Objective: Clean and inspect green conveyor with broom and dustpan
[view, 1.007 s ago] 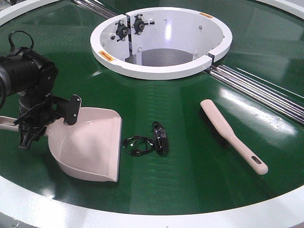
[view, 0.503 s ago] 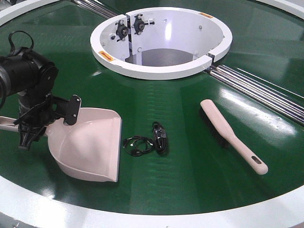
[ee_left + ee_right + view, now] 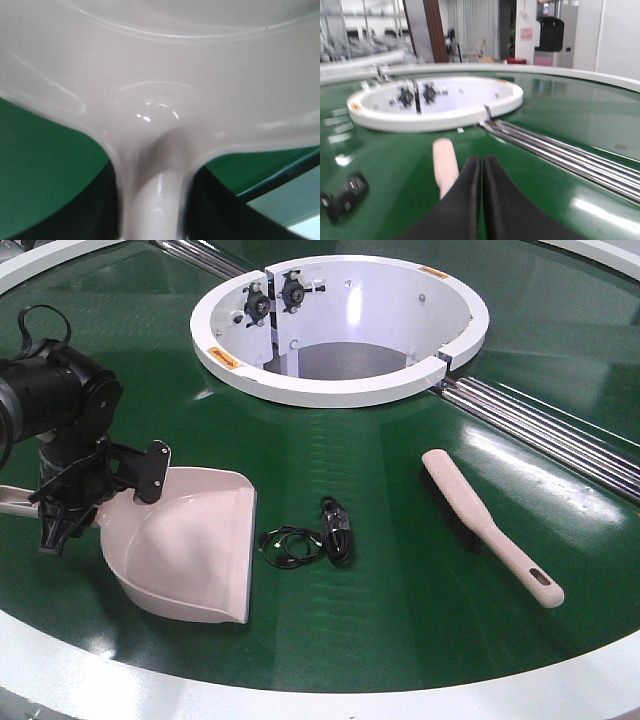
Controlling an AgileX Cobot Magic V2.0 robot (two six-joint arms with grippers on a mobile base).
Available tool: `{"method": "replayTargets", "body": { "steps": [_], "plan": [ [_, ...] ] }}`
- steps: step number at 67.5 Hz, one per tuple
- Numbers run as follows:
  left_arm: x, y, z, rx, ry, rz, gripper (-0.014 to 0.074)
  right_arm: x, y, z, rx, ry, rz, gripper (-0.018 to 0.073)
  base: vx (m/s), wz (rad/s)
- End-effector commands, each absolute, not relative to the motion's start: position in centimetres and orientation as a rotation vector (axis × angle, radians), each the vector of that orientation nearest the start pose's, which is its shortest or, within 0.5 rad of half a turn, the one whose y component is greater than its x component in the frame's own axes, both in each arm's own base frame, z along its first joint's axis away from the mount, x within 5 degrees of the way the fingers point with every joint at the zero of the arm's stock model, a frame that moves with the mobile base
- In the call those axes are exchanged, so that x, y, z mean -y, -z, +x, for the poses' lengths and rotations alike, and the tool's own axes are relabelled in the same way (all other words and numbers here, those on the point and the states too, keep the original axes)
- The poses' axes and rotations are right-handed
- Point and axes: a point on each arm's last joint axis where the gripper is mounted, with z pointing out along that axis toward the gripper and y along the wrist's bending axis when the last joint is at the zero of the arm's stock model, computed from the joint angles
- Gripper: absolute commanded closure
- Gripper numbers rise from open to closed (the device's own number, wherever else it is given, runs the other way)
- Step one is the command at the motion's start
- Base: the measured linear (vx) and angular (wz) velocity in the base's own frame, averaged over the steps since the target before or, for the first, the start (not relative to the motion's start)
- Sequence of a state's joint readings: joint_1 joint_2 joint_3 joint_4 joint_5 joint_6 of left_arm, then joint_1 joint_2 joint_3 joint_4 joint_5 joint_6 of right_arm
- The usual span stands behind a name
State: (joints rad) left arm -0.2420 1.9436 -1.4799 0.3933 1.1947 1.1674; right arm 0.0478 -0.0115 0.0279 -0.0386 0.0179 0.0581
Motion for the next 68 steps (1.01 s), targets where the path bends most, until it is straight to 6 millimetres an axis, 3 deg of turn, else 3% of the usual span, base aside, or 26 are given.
{"method": "replayTargets", "body": {
  "steps": [1,16,30,37,45,58,68],
  "plan": [
    [5.8,-24.1,37.6,-2.303,-0.613,2.259,0.0602,-0.2,-22.6,5.2,-1.358,-0.098,0.020,0.0568,0.00,0.00],
    [5.8,-24.1,37.6,-2.302,-0.613,2.258,0.0603,-0.2,-28.5,5.3,-1.409,-0.083,0.015,0.0568,0.00,0.00],
    [5.8,-24.1,37.6,-2.302,-0.613,2.258,0.0603,-0.3,-32.7,9.2,-1.658,-0.056,0.006,0.0568,0.00,0.00],
    [5.8,-24.1,37.6,-2.302,-0.613,2.258,0.0603,-0.4,-33.4,11.5,-1.814,-0.041,0.001,0.0568,0.00,0.00],
    [5.8,-24.1,37.6,-2.302,-0.613,2.258,0.0603,-0.4,-32.9,13.7,-1.943,-0.016,-0.027,0.0568,0.00,0.00],
    [5.8,-24.1,37.6,-2.302,-0.613,2.258,0.0603,-0.5,-31.3,15.7,-2.047,-0.008,-0.030,0.0567,0.00,0.00],
    [5.8,-24.1,37.6,-2.302,-0.613,2.258,0.0603,-0.5,-31.5,16.7,-2.094,-0.009,-0.030,0.0535,0.00,0.00]
  ]
}}
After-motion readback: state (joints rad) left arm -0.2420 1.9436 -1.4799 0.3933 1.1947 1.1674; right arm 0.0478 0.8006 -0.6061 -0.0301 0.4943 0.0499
